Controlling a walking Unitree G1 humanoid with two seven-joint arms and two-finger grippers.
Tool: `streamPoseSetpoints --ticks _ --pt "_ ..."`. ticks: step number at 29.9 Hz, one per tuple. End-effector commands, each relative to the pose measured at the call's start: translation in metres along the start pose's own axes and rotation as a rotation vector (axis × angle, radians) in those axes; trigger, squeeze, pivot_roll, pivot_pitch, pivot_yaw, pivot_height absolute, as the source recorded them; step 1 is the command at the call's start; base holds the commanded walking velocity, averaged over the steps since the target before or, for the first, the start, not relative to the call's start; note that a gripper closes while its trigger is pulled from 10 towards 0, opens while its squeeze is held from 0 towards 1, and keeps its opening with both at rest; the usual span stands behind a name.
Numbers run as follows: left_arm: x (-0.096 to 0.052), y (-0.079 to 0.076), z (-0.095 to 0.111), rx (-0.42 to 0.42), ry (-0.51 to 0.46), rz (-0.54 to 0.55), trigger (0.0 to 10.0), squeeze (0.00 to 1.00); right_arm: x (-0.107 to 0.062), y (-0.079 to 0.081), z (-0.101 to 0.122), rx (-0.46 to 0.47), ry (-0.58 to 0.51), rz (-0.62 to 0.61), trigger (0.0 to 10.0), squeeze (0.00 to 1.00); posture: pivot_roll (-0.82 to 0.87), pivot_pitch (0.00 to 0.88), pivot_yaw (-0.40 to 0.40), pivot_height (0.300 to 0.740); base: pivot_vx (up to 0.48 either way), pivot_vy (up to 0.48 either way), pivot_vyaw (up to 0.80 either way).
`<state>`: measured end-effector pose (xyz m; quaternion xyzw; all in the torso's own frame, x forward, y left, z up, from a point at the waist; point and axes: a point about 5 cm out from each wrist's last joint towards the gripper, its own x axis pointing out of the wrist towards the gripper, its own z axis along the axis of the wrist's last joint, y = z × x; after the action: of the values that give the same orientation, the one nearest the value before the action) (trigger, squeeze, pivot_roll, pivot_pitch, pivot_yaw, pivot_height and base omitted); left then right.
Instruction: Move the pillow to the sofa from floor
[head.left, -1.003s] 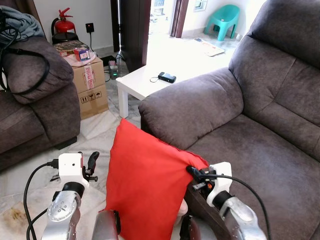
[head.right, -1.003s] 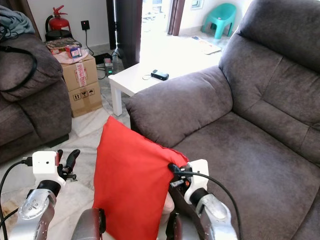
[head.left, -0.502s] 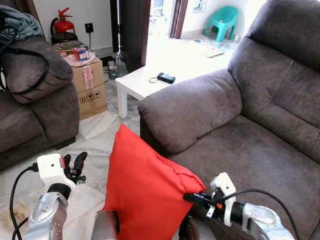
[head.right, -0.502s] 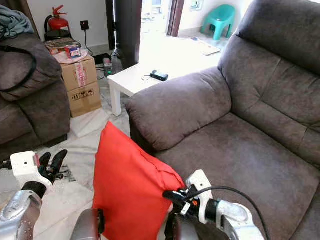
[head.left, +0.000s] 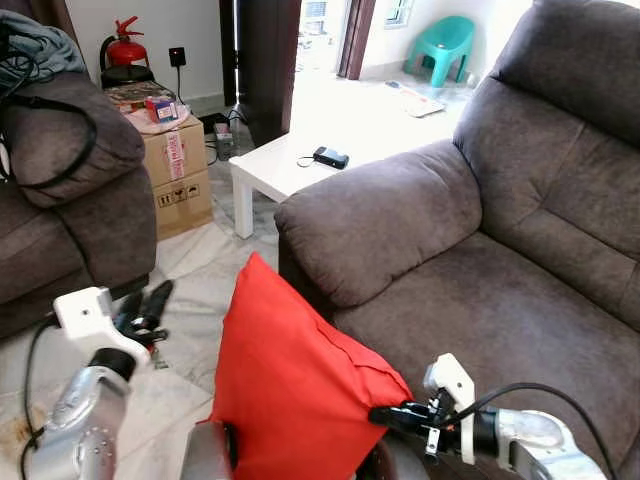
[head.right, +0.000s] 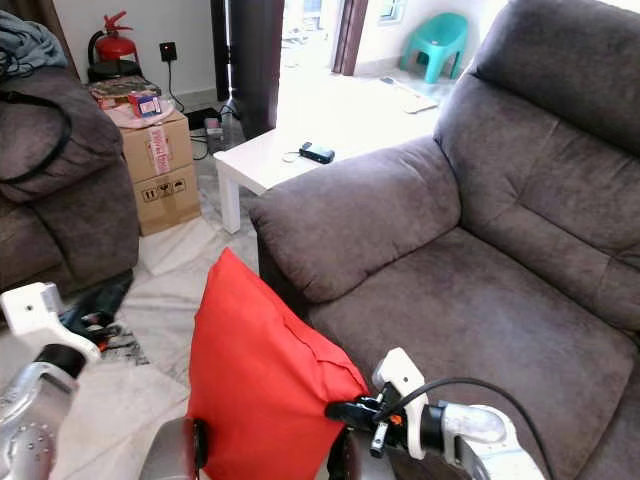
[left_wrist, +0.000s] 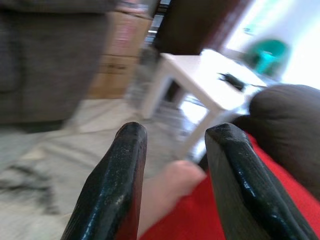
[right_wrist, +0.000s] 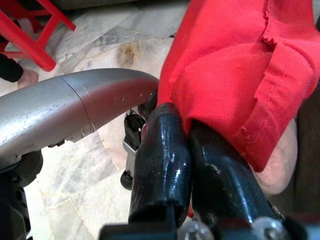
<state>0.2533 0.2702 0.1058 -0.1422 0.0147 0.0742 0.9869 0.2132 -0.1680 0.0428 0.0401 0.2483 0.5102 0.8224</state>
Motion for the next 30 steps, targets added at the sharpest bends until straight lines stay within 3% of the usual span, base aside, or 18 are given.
streamPoseSetpoints --ticks 1,4,8,10,12,13,14,15,18,20,21,24,27,30 --pt "0.000 0.003 -0.001 -0.007 0.006 0.016 10.0 0.00 -0.002 -0.001 0.009 -0.012 -0.030 0.013 10.0 0.00 0.16 0.000 -0.161 0.593 0.000 0.000 0.00" --pt "0.000 0.007 0.003 -0.039 0.000 0.000 10.0 0.00 -0.005 0.009 0.008 0.018 -0.029 0.093 10.0 0.00 0.16 0.000 -0.166 0.593 0.000 0.000 0.00" --pt "0.003 0.022 0.013 -0.068 -0.030 0.038 10.0 0.00 -0.010 0.014 0.006 -0.006 -0.001 0.153 10.0 0.00 0.16 0.000 -0.173 0.593 0.000 0.000 0.00" --pt "0.004 0.023 0.015 -0.043 -0.034 0.044 10.0 0.00 -0.009 0.011 0.007 -0.053 0.011 0.115 10.0 0.00 0.16 0.000 -0.176 0.593 0.000 0.000 0.00" --pt "0.004 0.018 0.013 0.038 -0.025 0.039 10.0 0.00 -0.001 -0.007 0.013 -0.069 -0.026 -0.048 10.0 0.00 0.16 0.000 -0.178 0.593 0.000 0.000 0.00" --pt "0.004 0.018 0.013 0.038 -0.025 0.039 10.0 0.00 -0.001 -0.007 0.013 -0.069 -0.026 -0.048 10.0 0.00 0.16 0.000 -0.178 0.593 0.000 0.000 0.00" --pt "0.004 0.006 0.009 0.119 -0.026 0.031 10.0 0.00 0.004 -0.021 0.025 -0.081 -0.127 -0.205 10.0 0.00 0.16 0.000 -0.177 0.593 0.000 0.000 0.00" --pt "0.004 -0.002 0.007 0.159 -0.032 0.023 10.0 0.00 0.006 -0.027 0.032 -0.061 -0.201 -0.277 10.0 0.00 0.16 0.000 -0.177 0.593 0.000 0.000 0.00" --pt "0.003 -0.024 -0.001 0.236 -0.043 -0.011 10.0 0.00 0.011 -0.033 0.044 0.041 -0.372 -0.393 10.0 0.00 0.15 0.000 -0.170 0.593 0.000 0.000 0.00" --pt "0.003 -0.028 -0.003 0.232 -0.045 -0.010 10.0 0.00 0.013 -0.032 0.045 0.067 -0.407 -0.410 10.0 0.00 0.15 0.000 -0.166 0.593 0.000 0.000 0.00" --pt "0.003 -0.037 -0.005 0.256 -0.060 -0.024 10.0 0.00 0.016 -0.033 0.046 0.104 -0.467 -0.473 10.0 0.00 0.15 0.000 -0.161 0.593 0.000 0.000 0.00" --pt "0.003 -0.050 -0.006 0.258 -0.077 -0.049 10.0 0.00 0.020 -0.034 0.044 0.165 -0.520 -0.521 10.0 0.00 0.15 0.000 -0.156 0.593 0.000 0.000 0.00" --pt "0.004 -0.066 -0.009 0.256 -0.079 -0.113 10.0 0.00 0.028 -0.030 0.045 0.169 -0.530 -0.520 10.0 0.00 0.14 0.000 -0.143 0.593 0.000 0.000 0.00" --pt "0.004 -0.072 -0.011 0.249 -0.079 -0.133 10.0 0.00 0.031 -0.029 0.046 0.170 -0.533 -0.527 10.0 0.00 0.14 0.000 -0.142 0.593 0.000 0.000 0.00"
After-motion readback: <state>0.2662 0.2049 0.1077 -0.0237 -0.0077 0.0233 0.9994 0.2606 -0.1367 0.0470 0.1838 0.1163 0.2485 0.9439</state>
